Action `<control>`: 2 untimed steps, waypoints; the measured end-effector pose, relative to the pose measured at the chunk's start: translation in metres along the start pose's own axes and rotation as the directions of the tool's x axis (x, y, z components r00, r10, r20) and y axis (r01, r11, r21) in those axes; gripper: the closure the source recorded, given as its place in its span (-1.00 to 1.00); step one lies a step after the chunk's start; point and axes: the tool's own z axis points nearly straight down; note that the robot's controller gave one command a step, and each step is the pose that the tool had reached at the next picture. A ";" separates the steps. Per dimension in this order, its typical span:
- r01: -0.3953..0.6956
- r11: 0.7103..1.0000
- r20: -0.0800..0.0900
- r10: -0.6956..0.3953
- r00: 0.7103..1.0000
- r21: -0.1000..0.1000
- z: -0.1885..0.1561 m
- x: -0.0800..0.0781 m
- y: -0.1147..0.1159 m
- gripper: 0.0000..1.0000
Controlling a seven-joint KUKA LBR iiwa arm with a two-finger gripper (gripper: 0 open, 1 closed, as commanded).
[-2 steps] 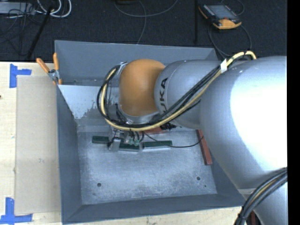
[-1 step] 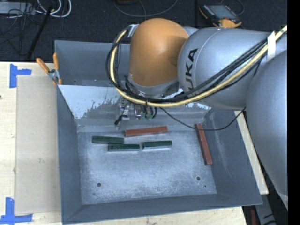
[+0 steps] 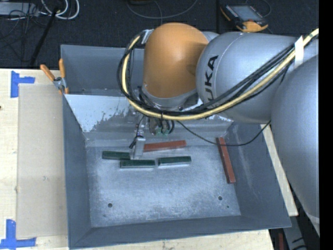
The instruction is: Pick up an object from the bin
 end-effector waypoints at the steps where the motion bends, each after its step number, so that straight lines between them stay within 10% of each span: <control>1: 0.012 1.000 -0.001 -0.012 1.000 0.002 0.150 0.011 -0.104 -1.00; 2: 0.012 1.000 0.011 -0.011 1.000 -0.001 0.141 0.006 -0.102 1.00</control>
Offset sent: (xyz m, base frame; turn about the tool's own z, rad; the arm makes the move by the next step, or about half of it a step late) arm -0.0156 -0.1006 -0.1466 -0.0163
